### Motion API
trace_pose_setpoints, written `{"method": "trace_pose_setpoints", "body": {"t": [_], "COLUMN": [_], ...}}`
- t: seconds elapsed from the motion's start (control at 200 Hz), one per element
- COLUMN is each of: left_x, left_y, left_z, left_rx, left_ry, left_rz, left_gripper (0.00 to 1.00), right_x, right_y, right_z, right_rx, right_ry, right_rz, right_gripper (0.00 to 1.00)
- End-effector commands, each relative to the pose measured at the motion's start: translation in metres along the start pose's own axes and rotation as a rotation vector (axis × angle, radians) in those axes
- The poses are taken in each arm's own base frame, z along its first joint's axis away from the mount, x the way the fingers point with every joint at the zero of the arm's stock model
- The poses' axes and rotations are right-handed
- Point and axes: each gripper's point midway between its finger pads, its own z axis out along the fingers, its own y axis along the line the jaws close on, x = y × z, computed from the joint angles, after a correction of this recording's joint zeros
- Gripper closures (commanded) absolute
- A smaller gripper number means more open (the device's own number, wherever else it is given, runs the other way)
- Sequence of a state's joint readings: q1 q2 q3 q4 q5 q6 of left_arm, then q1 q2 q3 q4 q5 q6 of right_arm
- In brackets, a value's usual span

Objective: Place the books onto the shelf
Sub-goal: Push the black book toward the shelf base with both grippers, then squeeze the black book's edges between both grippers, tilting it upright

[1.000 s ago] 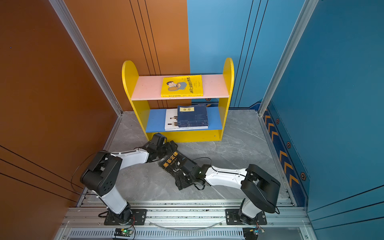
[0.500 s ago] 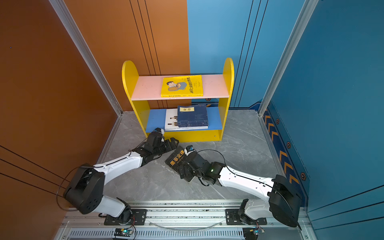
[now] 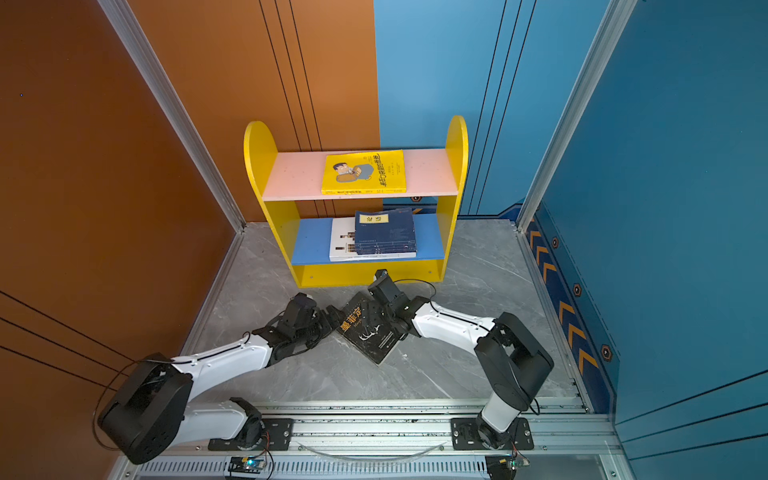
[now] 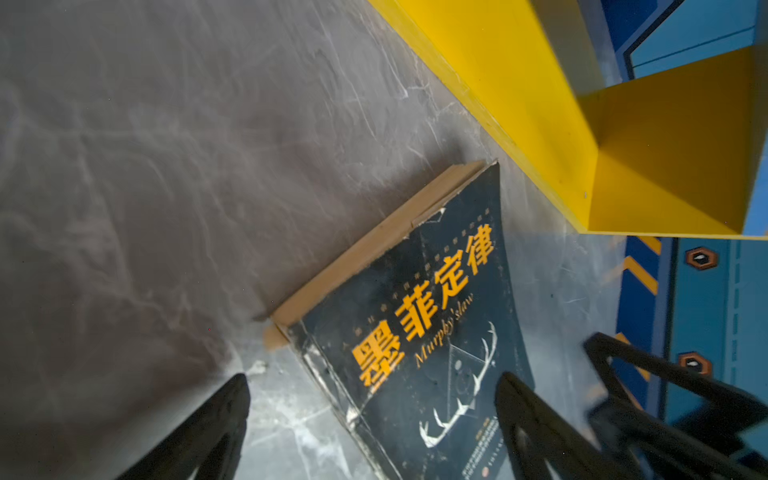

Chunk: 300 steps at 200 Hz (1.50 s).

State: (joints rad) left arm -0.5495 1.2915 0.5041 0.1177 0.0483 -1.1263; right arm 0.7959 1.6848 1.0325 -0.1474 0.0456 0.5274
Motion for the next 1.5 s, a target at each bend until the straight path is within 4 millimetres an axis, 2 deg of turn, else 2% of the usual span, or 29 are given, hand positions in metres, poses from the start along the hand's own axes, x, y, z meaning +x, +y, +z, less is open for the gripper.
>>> {"method": "trace_pose_setpoints", "body": {"t": [0.0, 0.16, 0.26, 0.361, 0.451, 0.546, 0.691, 0.846, 0.996, 1.087, 1.147, 1.152, 1.232, 1.497], "left_x": [0.001, 0.008, 0.013, 0.019, 0.024, 0.026, 0.024, 0.007, -0.017, -0.025, -0.027, -0.027, -0.024, -0.002], "left_y": [-0.007, 0.007, 0.009, 0.008, 0.009, 0.008, 0.006, -0.001, -0.016, -0.025, -0.027, -0.028, -0.022, 0.026], "left_z": [-0.005, -0.003, 0.003, 0.009, 0.015, 0.020, 0.030, 0.037, 0.040, 0.039, 0.038, 0.038, 0.036, 0.021], "left_rx": [0.035, -0.014, -0.020, -0.014, -0.013, -0.010, 0.000, 0.040, 0.102, 0.131, 0.140, 0.142, 0.109, -0.088], "left_ry": [-0.021, -0.018, 0.002, 0.016, 0.027, 0.031, 0.042, 0.015, -0.019, -0.014, -0.012, -0.012, -0.002, 0.061], "left_rz": [-0.088, -0.112, -0.126, -0.139, -0.147, -0.149, -0.151, -0.161, -0.144, -0.115, -0.100, -0.099, -0.075, 0.018], "left_gripper": [0.08, 0.09, 0.10, 0.12, 0.13, 0.13, 0.13, 0.12, 0.12, 0.12, 0.13, 0.15, 0.17, 0.17], "right_x": [-0.012, -0.014, -0.015, -0.007, 0.000, 0.005, 0.017, 0.033, 0.056, 0.068, 0.072, 0.072, 0.071, 0.046], "right_y": [-0.001, -0.012, -0.016, -0.018, -0.018, -0.017, -0.017, -0.012, 0.007, 0.023, 0.023, 0.023, 0.020, 0.017], "right_z": [0.013, 0.028, 0.034, 0.042, 0.047, 0.053, 0.059, 0.057, 0.042, 0.031, 0.029, 0.029, 0.033, 0.033], "right_rx": [-0.001, 0.031, 0.048, 0.055, 0.049, 0.039, 0.048, 0.041, 0.019, 0.004, 0.016, 0.015, 0.003, -0.012], "right_ry": [-0.015, -0.003, 0.008, 0.038, 0.060, 0.073, 0.099, 0.144, 0.181, 0.189, 0.187, 0.186, 0.179, 0.117], "right_rz": [0.002, 0.004, -0.006, -0.016, -0.005, 0.019, 0.021, 0.013, -0.018, -0.059, -0.058, -0.057, -0.008, 0.059], "right_gripper": [0.10, 0.12, 0.13, 0.15, 0.22, 0.27, 0.30, 0.37, 0.38, 0.37, 0.36, 0.36, 0.36, 0.37]}}
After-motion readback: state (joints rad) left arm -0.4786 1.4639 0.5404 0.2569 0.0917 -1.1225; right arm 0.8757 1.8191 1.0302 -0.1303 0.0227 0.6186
